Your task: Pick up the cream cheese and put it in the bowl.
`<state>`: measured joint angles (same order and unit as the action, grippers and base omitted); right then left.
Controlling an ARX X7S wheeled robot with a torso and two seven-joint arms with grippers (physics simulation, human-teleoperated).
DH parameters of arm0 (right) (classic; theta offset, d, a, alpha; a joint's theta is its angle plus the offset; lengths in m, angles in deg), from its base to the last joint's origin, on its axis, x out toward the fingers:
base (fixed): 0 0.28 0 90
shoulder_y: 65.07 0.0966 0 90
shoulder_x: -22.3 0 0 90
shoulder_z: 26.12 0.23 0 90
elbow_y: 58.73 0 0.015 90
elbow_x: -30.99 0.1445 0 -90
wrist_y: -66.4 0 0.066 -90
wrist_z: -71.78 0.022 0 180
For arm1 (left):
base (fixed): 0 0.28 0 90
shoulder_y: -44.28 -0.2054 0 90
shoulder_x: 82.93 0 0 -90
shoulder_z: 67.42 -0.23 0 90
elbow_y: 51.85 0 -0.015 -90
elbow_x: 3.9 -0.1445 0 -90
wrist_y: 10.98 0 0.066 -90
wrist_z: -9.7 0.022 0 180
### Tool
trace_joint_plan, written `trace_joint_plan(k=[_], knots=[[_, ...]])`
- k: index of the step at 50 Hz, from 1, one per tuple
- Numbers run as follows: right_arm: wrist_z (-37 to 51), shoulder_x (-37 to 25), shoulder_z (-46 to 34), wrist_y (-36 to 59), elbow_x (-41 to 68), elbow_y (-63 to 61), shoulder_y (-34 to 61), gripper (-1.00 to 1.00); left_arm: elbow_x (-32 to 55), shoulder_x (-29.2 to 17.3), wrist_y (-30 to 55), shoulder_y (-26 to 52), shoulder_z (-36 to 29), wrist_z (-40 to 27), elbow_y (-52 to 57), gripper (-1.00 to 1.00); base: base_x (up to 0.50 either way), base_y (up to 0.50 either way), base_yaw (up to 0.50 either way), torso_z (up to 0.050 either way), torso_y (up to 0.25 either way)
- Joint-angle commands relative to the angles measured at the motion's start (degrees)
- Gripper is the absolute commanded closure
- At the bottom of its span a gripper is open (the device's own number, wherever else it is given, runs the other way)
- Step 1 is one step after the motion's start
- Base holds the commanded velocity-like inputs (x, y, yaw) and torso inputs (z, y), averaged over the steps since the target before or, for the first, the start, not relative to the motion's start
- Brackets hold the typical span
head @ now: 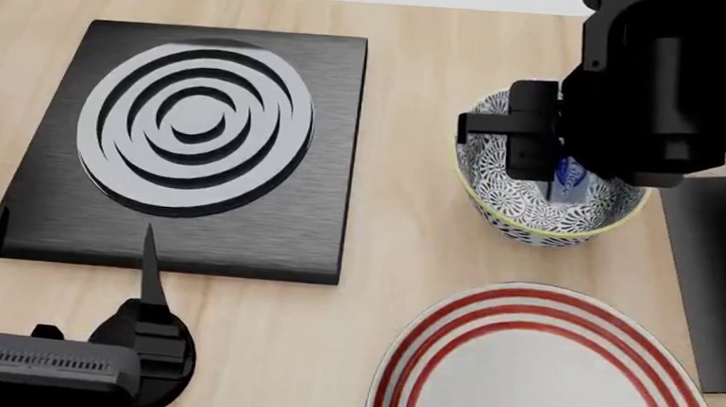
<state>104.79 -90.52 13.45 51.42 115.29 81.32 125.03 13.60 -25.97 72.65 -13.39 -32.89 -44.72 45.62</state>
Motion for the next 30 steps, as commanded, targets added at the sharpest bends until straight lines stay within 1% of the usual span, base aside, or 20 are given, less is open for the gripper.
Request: trace_joint_plan(k=[1,30], knots=[[-5.82,2.17,-2.78,-2.06,-4.99,4.27,2.0,1.0,-1.51,0.32,0.89,-0.03,-0.51,-0.49,0.13,-1.0,0.0,0.0,0.0,0.0,0.0],[-18.11,8.06,-9.48,-7.65,-12.71,16.65,2.37,1.0,-0.85,0.06,0.26,-0.34,0.23,-0.14,0.49,-1.0,0.0,0.0,0.0,0.0,0.0]])
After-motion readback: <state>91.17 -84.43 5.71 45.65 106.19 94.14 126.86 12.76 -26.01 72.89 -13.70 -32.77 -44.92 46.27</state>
